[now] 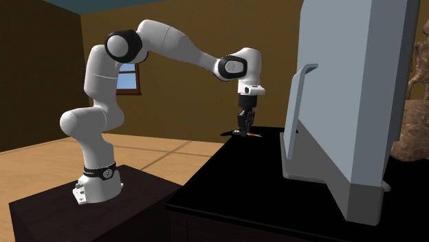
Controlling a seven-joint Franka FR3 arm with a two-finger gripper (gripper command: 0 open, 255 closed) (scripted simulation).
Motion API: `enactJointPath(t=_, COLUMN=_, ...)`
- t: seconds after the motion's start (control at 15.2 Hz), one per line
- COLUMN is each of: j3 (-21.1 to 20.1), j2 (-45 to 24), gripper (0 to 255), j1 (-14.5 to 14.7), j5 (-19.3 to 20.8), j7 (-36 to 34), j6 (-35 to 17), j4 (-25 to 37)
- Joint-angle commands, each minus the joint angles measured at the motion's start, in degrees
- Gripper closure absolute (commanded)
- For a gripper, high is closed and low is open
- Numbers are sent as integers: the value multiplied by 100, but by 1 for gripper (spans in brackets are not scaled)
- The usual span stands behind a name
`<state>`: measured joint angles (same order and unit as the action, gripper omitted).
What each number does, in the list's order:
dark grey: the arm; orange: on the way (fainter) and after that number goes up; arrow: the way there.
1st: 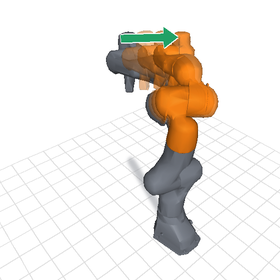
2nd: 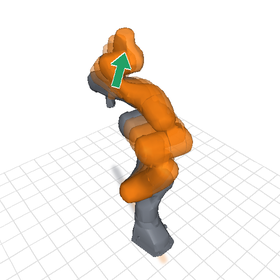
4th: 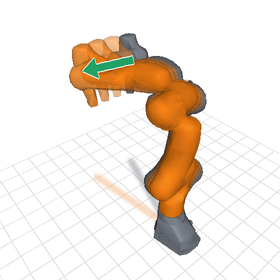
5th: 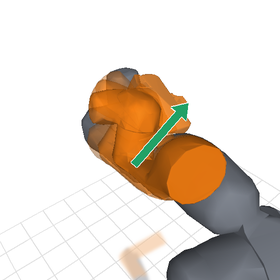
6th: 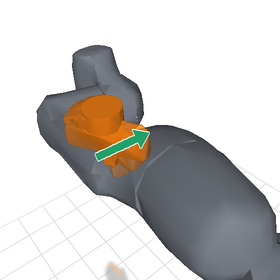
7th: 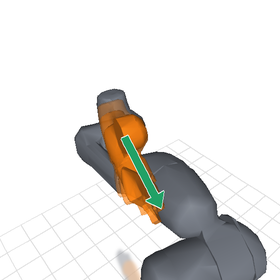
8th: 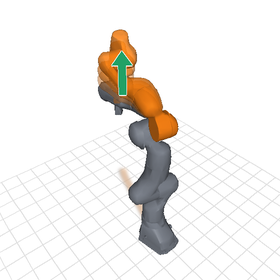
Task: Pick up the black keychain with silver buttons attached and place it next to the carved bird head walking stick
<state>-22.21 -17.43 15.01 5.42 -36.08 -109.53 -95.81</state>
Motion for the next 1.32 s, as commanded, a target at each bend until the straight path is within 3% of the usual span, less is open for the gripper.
enactJointPath(t=0.0, j3=-58, j2=-163, gripper=255, j1=178, j5=70, j7=-240, j6=114, j4=264)
enactJointPath(t=0.46, j3=-176, j2=-1149, gripper=255, j1=1009, j5=441, j7=-1082, j6=593, j4=1665)
enactJointPath(t=0.79, j3=-155, j2=-2108, gripper=255, j1=1754, j5=727, j7=-1552, j6=1171, j4=3187)
enactJointPath(t=0.99, j3=-78, j2=-2945, gripper=255, j1=2337, j5=910, j7=-1731, j6=1757, j4=4638)
enactJointPath(t=1.06, j3=58, j2=-3951, gripper=255, j1=2920, j5=1054, j7=-1698, j6=2552, j4=6519)
enactJointPath(t=1.25, j3=22, j2=-3581, gripper=255, j1=2711, j5=994, j7=-1781, j6=2010, j4=5568)
